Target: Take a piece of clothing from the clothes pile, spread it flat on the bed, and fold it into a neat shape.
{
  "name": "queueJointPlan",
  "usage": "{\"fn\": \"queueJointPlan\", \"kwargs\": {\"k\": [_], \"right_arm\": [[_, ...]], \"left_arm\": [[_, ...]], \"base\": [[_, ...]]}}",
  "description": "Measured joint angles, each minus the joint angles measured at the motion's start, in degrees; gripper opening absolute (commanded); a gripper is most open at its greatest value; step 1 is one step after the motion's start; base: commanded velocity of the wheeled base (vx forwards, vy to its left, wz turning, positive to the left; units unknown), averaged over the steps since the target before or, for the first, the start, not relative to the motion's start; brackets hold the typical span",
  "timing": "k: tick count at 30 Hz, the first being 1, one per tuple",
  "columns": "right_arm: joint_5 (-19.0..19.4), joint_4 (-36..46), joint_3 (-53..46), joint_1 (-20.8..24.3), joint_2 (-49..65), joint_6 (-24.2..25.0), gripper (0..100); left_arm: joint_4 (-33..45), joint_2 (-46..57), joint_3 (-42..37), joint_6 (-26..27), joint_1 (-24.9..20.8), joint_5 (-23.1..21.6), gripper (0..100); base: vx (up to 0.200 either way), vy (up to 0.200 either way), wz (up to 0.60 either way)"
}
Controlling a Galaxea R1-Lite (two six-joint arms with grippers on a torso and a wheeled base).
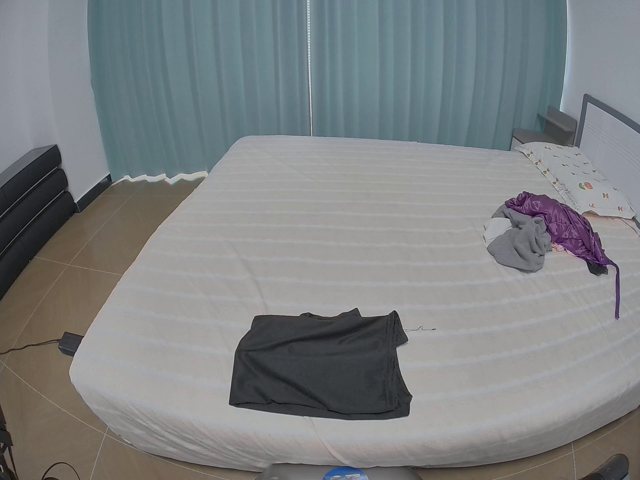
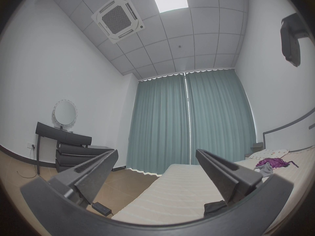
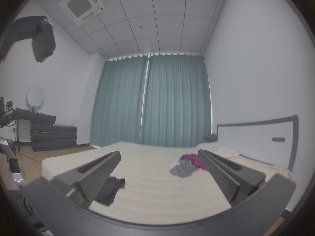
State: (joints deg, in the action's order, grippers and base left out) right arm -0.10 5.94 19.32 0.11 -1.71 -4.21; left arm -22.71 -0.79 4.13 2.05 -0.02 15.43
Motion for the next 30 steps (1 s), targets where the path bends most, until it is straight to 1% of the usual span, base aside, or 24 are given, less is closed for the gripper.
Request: {"fn": "queueJointPlan", "kwargs": {"k": [3, 5, 7, 9, 12, 14, 17, 19, 21, 23, 25, 28, 30], "right_arm": [[2.17, -9.7, -4.28, -0.11, 0.52, -0.99, 100], [3.93, -15.76, -8.58, -0.13, 0.72, -1.95, 100], [5.53, -19.53, -12.43, -0.18, 0.87, -2.82, 100], [6.14, -21.37, -15.31, -0.18, 0.96, -3.15, 100], [6.47, -20.74, -17.21, -0.21, 1.02, -3.05, 100], [6.74, -17.32, -17.83, -0.24, 1.05, -2.83, 100], [6.83, -11.26, -18.18, -0.24, 1.05, -1.93, 100], [6.36, -9.48, -18.25, -0.24, 1.05, -1.21, 100], [4.61, -9.13, -18.27, -0.29, 1.05, -0.85, 100], [1.55, -8.94, -18.31, -0.29, 1.05, -0.68, 100], [-0.28, -8.62, -18.31, -0.29, 1.05, -0.52, 100], [-1.16, -7.85, -18.31, -0.29, 1.05, -0.13, 100], [-1.16, -7.61, -18.31, -0.29, 1.05, 0.38, 100]], "left_arm": [[-0.35, 0.16, -1.94, -0.28, 0.02, -0.72, 100], [0.77, 0.22, -2.57, -0.79, 0.02, -1.54, 100], [2.99, 0.24, -2.88, -1.29, 0.02, -2.66, 100], [4.82, 0.27, -2.97, -1.62, 0.02, -3.67, 100], [8.53, 0.27, -3.08, -2.12, 0.02, -5.84, 100], [11.87, 0.27, -3.1, -2.91, 0.02, -7.86, 100], [16.15, 0.27, -3.15, -4.67, 0.02, -12.2, 100], [17.85, 0.27, -3.12, -5.57, 0.02, -14.26, 100], [18.55, 0.24, -3.15, -5.52, 0.02, -15.14, 100], [18.75, 0.24, -3.15, -4.91, 0.02, -15.86, 100], [18.86, 0.24, -3.15, -4.45, 0.02, -17.46, 100], [19.04, 0.24, -3.15, -4.83, 0.02, -22.13, 100], [19.04, 0.24, -3.15, -5.72, 0.02, -23.94, 100]], "base": [[0.0, 0.0, 0.0], [0.0, 0.0, 0.0], [0.0, 0.0, 0.0], [0.0, 0.0, 0.0], [0.0, 0.0, 0.0], [0.0, 0.0, 0.0], [0.0, 0.0, 0.0], [0.0, 0.0, 0.0], [0.0, 0.0, 0.0], [0.0, 0.0, 0.0], [0.0, 0.0, 0.0], [0.0, 0.0, 0.0], [0.0, 0.0, 0.0]]}}
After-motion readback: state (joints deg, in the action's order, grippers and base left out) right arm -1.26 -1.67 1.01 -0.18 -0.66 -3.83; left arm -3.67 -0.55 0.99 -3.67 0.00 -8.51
